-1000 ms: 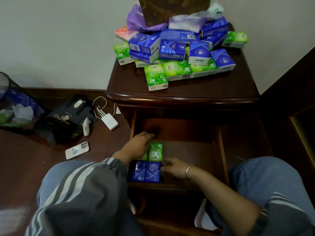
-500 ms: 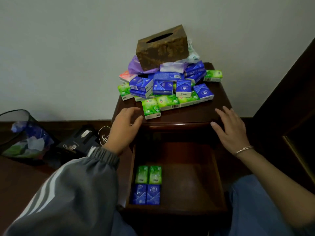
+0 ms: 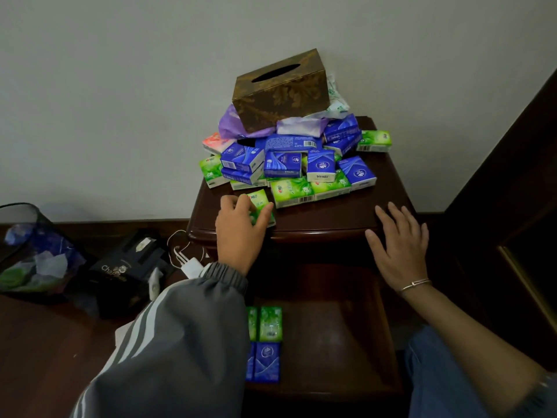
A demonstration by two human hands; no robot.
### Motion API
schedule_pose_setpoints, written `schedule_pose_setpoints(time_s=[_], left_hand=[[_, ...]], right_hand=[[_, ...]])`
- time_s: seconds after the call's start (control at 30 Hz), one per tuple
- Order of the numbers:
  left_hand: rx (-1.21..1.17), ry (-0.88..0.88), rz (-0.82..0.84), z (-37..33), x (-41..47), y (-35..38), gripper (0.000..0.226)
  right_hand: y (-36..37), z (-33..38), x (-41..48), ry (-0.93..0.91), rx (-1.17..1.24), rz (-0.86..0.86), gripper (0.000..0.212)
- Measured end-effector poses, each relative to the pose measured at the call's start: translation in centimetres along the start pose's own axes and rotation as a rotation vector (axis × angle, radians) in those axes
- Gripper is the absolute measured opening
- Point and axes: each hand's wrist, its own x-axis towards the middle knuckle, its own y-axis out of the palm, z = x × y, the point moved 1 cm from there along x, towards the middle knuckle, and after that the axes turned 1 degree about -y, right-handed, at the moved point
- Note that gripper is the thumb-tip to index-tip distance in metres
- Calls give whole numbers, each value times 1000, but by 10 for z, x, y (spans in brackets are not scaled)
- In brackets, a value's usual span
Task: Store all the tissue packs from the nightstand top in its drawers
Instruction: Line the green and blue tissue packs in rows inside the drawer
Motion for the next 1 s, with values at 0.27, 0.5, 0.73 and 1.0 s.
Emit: schedule_pose_setpoints(time_s=[0.27,0.5,0.73,1.0], left_hand=[[9,-234,142,-14,9,0,79],[44,71,173,-21,8,-7,81],[-24,292,181,-51,30,0,76],[53,330,229,-68,41,0,71]], right_hand=[[2,3,5,3,-64,-59,61],[6,0,32,121,26,-207,50],[13,0,29,119,48,-309,48],[13,1,29,116,27,-315,47]])
